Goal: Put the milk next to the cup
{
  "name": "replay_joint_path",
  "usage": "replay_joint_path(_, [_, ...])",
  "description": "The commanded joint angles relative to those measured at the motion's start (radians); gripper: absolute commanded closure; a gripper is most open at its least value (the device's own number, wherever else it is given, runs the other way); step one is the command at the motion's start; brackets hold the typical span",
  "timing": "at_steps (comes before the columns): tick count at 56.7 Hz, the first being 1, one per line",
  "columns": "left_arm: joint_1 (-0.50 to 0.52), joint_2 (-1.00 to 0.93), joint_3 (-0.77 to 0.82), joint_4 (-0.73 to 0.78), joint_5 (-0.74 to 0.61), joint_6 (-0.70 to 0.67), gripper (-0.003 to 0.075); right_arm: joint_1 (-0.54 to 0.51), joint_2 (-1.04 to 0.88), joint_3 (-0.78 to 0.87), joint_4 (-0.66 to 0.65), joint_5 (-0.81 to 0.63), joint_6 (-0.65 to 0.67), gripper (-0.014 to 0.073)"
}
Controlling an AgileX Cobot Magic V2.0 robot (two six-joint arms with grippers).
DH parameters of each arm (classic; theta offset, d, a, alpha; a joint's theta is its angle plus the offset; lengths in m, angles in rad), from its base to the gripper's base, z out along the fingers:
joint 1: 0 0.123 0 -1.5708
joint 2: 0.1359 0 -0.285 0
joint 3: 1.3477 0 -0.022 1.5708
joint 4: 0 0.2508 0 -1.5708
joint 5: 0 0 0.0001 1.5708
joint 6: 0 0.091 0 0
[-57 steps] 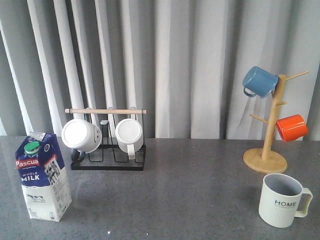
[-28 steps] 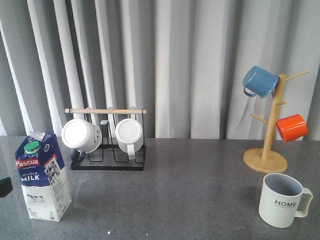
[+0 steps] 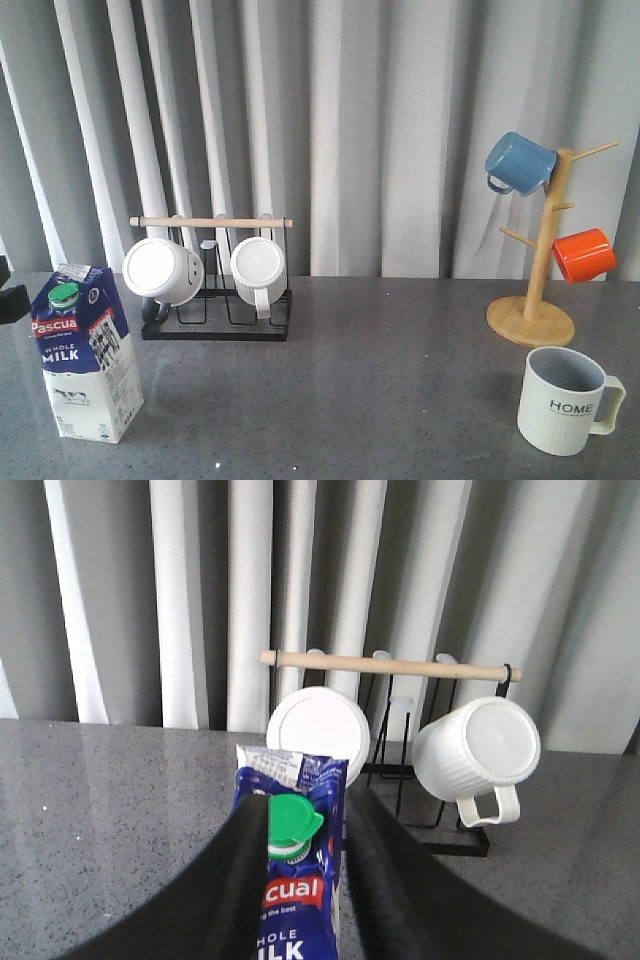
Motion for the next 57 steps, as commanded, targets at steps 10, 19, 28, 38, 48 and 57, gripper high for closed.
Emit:
replay_joint_path(10, [-0.003,-0.013,-0.06,0.001,-0.078,0.003,0.0153,0.001,0.046,-0.035,0.005,-0.095,-0.031,0.0006])
replay_joint_path(19, [-0.003,-0.013,-0.06,0.001,-0.072,0.001,0.0109,0.001,0.054,-0.032,0.005,-0.115,-0.03,0.0009])
replay_joint_path(28, [-0.003,-0.013,-0.06,0.001,-0.073,0.001,0.012,0.001,0.054,-0.032,0.001,-0.121,-0.031,0.0009])
replay_joint_path(38, [-0.003,-0.013,-0.06,0.001,-0.073,0.001,0.0153,0.001,0.054,-0.032,0.001,-0.121,-0.048,0.0009])
replay_joint_path(48, [-0.003,-0.013,-0.06,0.001,-0.073,0.001,0.0169,-0.036,0.101,-0.001,0.027,-0.172,-0.115,0.0009])
replay_joint_path(57, [-0.003,-0.013,-0.06,0.001,-0.073,0.001,0.0169,-0.089,0.248,0.159,0.023,-0.519,-0.093,0.0009])
